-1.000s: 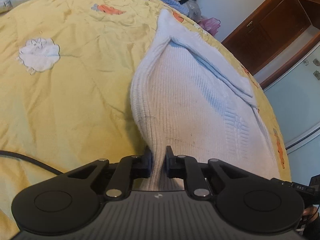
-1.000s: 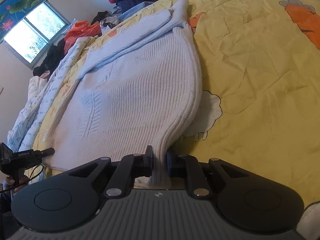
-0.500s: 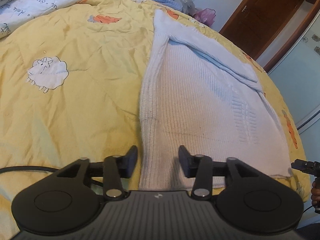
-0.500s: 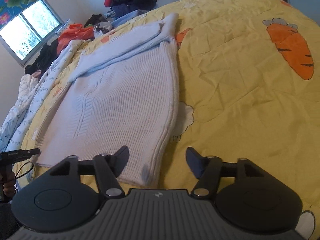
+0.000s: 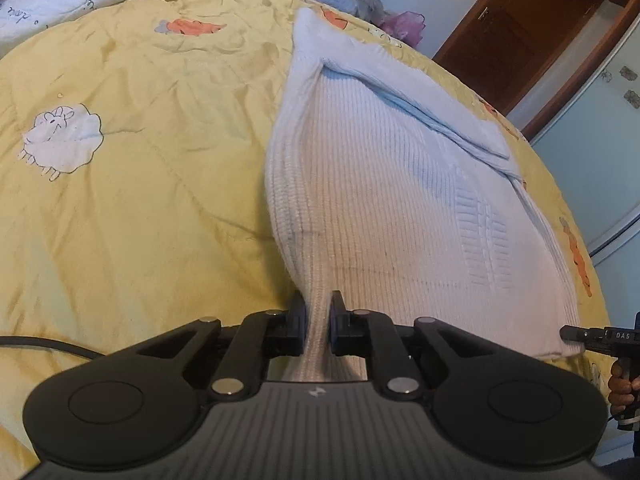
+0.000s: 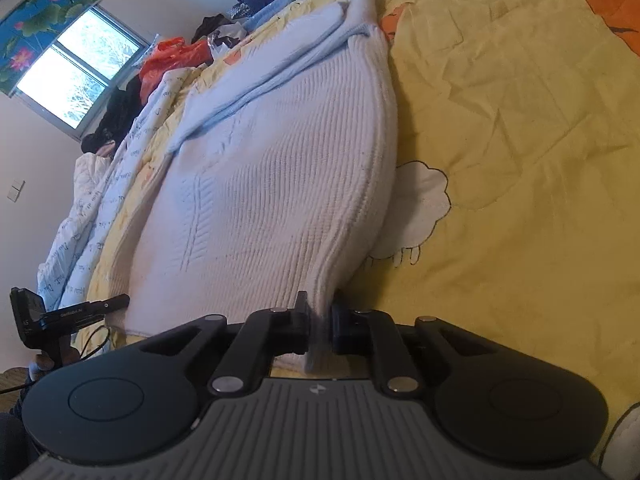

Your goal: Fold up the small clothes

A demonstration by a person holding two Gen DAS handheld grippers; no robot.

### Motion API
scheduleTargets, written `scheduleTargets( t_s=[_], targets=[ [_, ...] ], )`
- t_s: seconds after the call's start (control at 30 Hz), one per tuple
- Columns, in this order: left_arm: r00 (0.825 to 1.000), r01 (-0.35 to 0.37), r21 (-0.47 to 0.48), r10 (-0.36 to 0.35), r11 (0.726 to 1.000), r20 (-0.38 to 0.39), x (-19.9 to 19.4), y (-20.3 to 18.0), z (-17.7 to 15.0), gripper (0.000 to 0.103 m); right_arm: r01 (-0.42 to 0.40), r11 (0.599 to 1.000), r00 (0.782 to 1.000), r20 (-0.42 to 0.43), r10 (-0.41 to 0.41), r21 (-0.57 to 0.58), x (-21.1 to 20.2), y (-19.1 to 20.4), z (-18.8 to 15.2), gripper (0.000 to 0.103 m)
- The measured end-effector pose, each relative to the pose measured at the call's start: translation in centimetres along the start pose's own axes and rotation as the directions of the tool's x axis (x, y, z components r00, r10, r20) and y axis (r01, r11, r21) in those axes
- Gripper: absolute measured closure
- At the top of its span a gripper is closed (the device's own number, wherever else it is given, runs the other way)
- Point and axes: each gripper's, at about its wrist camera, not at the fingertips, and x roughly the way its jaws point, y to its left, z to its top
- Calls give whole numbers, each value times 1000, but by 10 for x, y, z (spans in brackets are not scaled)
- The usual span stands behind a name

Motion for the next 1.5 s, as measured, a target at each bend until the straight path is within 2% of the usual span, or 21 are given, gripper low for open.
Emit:
scheduleTargets(
  t_s=[0.13, 0.33, 0.5, 0.7, 0.83, 1.0, 1.07, 1.23, 1.37, 1.5],
  targets=[
    [1000, 19, 8, -19, 1000, 12, -8, -4, 7, 92, -66, 997, 997, 44, 64, 28, -14, 1, 1, 88],
    [986, 132, 17, -133, 991, 98, -34, -13, 40, 92, -189, 982, 974, 130, 184, 26, -36, 15, 28, 89],
    [962, 206, -19, -199, 978, 187, -38, -13, 89, 92, -300, 954, 928, 235, 290, 5, -46, 25, 74, 88],
    [935, 244, -12, -232, 970, 269, -18, -14, 162, 92, -401, 916, 849, 366, 382, -25, -31, 27, 152, 88],
    [933, 218, 9, -211, 976, 293, 8, -18, 210, 92, -418, 908, 833, 392, 391, -18, 0, 21, 207, 88],
    [939, 193, -9, -182, 981, 293, 54, -17, 262, 92, -413, 910, 837, 395, 378, 6, 43, 9, 267, 88],
    [942, 193, -21, -179, 981, 283, 74, -15, 280, 92, -405, 914, 846, 390, 364, 26, 64, 0, 290, 88],
    [955, 126, -13, -118, 992, 271, 128, -20, 319, 92, -353, 931, 886, 353, 301, 93, 122, -26, 341, 88],
    [967, 68, -9, -63, 998, 248, 164, -17, 336, 92, -302, 943, 917, 314, 247, 141, 164, -44, 361, 88],
    [982, 45, -88, -28, 995, 188, 205, 2, 351, 90, -228, 955, 943, 288, 168, 190, 192, -59, 374, 88]
  ],
)
